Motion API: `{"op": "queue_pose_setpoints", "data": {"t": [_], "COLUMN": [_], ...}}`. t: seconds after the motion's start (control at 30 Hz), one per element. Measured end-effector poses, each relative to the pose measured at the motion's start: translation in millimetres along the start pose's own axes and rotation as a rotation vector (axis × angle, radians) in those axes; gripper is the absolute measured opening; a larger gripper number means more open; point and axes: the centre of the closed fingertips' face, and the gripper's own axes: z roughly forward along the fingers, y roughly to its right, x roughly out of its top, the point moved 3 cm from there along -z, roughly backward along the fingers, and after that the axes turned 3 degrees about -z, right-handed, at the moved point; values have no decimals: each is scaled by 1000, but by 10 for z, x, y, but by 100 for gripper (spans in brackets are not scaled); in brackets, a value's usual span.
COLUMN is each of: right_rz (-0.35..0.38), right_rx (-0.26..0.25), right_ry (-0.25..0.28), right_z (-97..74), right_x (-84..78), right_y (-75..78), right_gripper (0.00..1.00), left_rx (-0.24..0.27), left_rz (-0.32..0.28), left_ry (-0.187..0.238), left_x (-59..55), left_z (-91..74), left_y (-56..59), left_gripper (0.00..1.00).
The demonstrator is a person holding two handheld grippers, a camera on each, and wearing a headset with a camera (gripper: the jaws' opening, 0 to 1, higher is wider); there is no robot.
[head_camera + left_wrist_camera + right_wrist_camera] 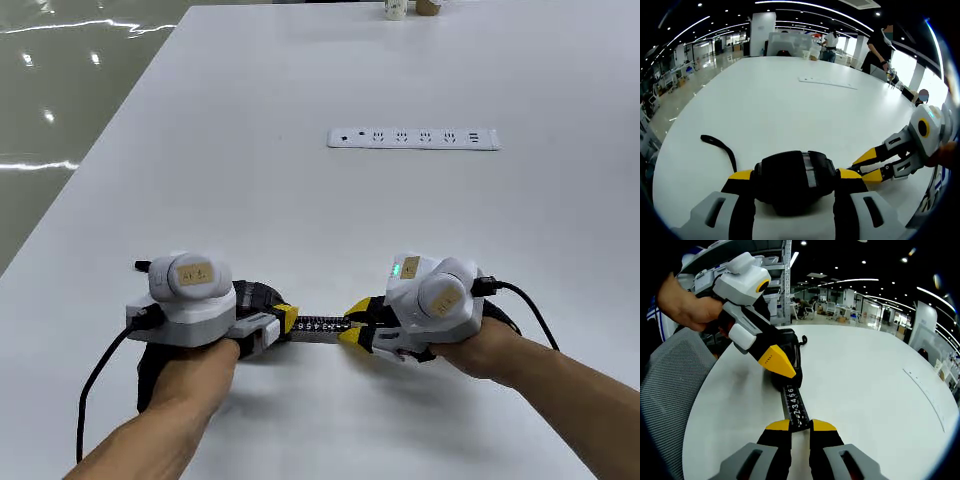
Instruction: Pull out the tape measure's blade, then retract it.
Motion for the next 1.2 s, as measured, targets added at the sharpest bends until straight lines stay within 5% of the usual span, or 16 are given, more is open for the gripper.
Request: {"op": "queue_pose_setpoints", "data": {"t": [1.2], "right_rz": [-34], "right_rx": [42], "right_ry": [22], "right_z": [378], "right_x": [284], "right_y": [-74], "right_gripper": [10], "left_rx": [-1], "left_rz": [-17], "left_ry": [-1], "left_x": [10], "left_z": [-3], "left_y": [-4], "left_gripper": [58]}}
